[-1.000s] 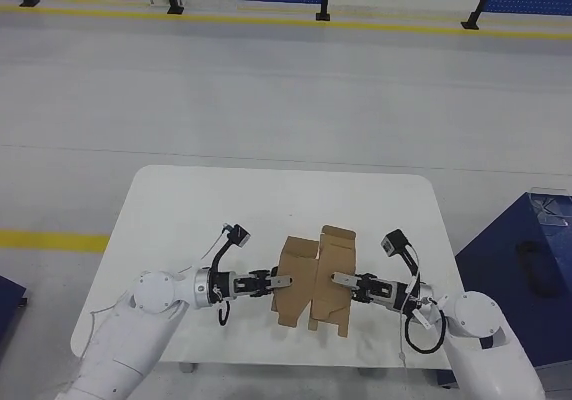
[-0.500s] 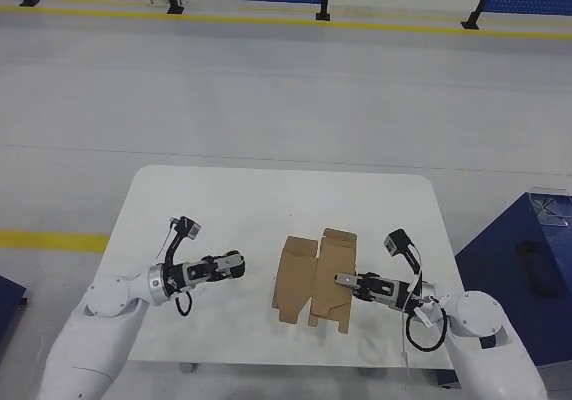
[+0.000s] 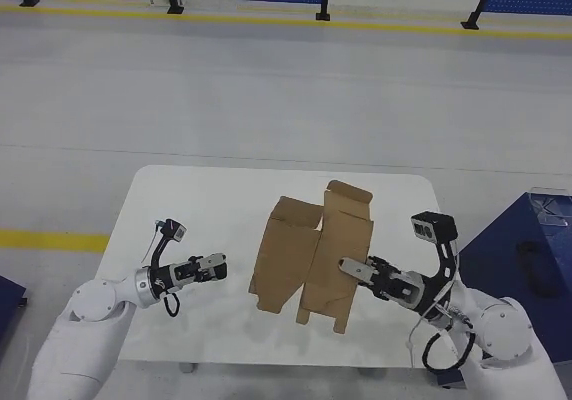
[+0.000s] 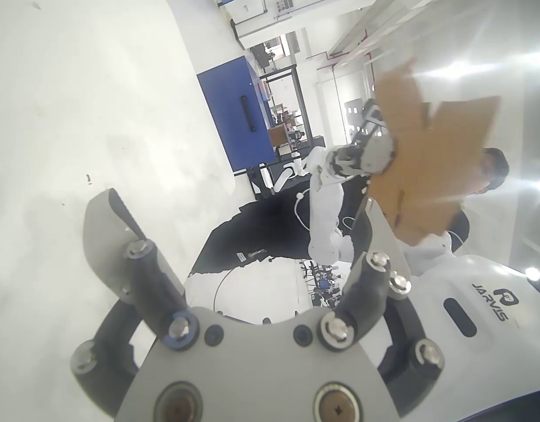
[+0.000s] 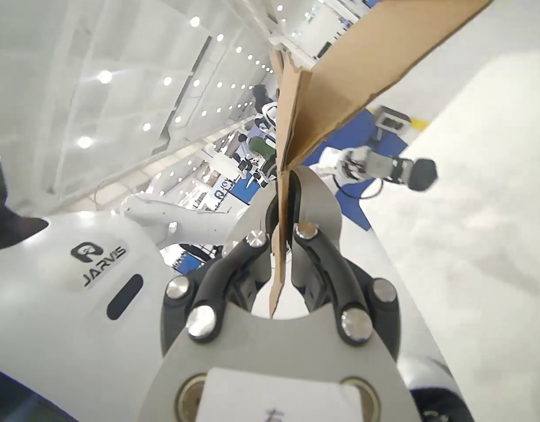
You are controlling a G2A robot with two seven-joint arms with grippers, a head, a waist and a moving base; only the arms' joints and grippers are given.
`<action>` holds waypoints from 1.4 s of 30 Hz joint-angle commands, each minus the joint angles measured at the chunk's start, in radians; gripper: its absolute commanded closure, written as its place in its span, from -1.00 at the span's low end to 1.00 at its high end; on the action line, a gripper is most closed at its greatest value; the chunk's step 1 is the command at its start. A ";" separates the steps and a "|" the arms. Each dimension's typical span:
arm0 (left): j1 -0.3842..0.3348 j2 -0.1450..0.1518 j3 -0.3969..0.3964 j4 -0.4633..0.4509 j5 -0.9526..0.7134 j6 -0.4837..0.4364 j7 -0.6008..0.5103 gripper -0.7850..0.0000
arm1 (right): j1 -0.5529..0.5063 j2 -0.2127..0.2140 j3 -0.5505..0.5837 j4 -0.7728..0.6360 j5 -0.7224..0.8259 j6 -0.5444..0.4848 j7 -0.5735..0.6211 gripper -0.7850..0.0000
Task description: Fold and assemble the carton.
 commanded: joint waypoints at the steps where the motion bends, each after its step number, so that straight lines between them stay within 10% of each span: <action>1: 0.000 0.000 0.000 0.000 0.000 0.000 0.000 -1.00 | -0.013 0.000 0.005 -0.097 -0.021 -0.005 -0.023 1.00; 19: 0.000 0.000 0.000 0.000 0.000 0.000 0.000 -1.00 | -0.030 -0.003 -0.033 -0.222 -0.056 0.070 -0.135 1.00; 32: 0.000 0.000 0.000 0.000 0.000 0.000 0.000 -1.00 | 0.237 -0.022 -0.262 0.061 1.453 1.343 -0.213 1.00; 42: 0.000 0.000 0.000 0.000 0.000 0.000 0.000 -1.00 | 0.399 -0.008 -0.610 0.239 2.530 1.444 -0.703 1.00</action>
